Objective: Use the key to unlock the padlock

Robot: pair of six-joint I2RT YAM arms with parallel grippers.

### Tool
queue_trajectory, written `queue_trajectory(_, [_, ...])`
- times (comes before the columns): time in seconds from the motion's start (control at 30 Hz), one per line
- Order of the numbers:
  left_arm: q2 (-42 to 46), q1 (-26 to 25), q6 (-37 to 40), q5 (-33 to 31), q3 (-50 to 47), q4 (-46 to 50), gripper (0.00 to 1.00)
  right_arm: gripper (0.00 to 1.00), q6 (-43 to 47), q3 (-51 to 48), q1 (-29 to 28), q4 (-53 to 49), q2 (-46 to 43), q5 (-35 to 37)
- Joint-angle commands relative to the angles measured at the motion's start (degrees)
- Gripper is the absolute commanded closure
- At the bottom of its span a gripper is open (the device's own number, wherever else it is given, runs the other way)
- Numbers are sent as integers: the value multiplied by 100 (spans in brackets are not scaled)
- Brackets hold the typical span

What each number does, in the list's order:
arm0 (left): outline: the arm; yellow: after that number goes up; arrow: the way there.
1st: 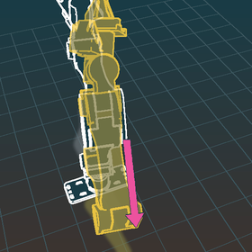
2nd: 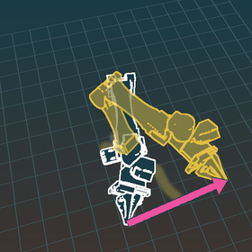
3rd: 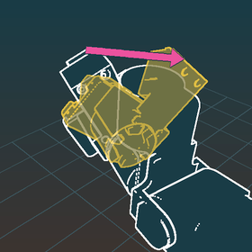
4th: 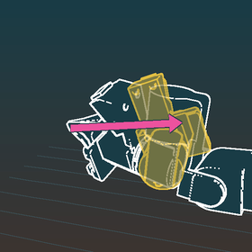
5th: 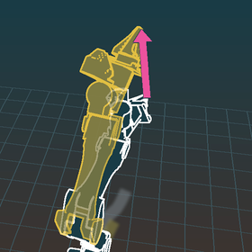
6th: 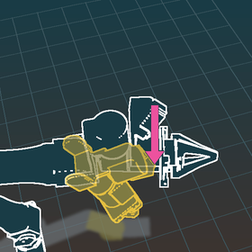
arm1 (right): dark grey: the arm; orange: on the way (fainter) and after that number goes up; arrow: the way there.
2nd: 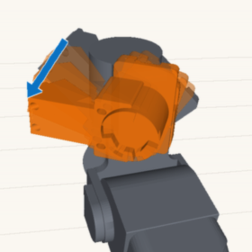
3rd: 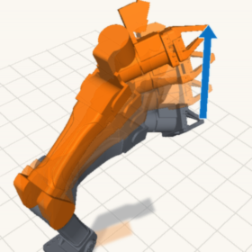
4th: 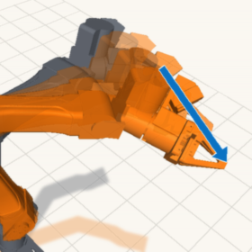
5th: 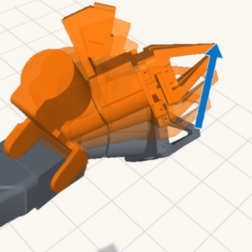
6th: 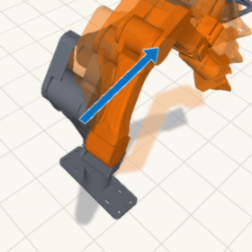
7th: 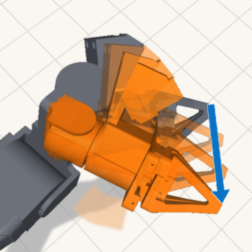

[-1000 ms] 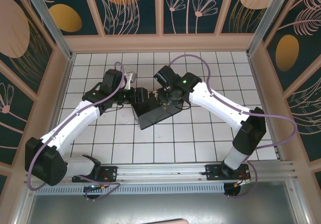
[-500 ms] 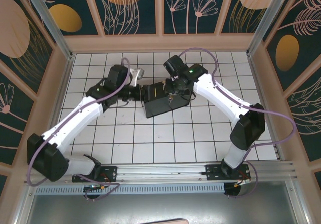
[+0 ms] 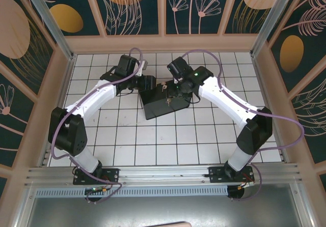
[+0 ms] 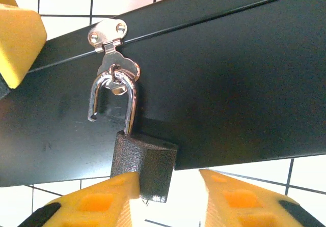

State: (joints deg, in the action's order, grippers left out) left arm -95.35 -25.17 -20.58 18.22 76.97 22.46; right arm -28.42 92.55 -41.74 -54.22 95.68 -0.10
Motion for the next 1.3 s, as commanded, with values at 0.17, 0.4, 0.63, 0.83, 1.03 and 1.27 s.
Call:
queue_trajectory(0.17, [313,-12,-35,622,-285,-321,37,59,137,455,-71,-287,307,230])
queue_trajectory(0.4, [376,-14,-92,696,-375,-321,38,52,92,697,-124,-385,541,195])
queue_trajectory(0.63, [452,-11,-117,675,-466,-312,38,54,101,1137,-194,-789,892,348])
queue_trajectory(0.83, [477,-11,-148,685,-456,-314,39,60,65,1538,-334,-1370,1248,665])
queue_trajectory(1.03, [517,-18,-183,604,-428,-276,39,55,-62,1830,-526,-1940,1469,924])
queue_trajectory(1.27, [525,-9,-248,522,-444,-307,39,60,-209,1692,-581,-2006,1525,906])
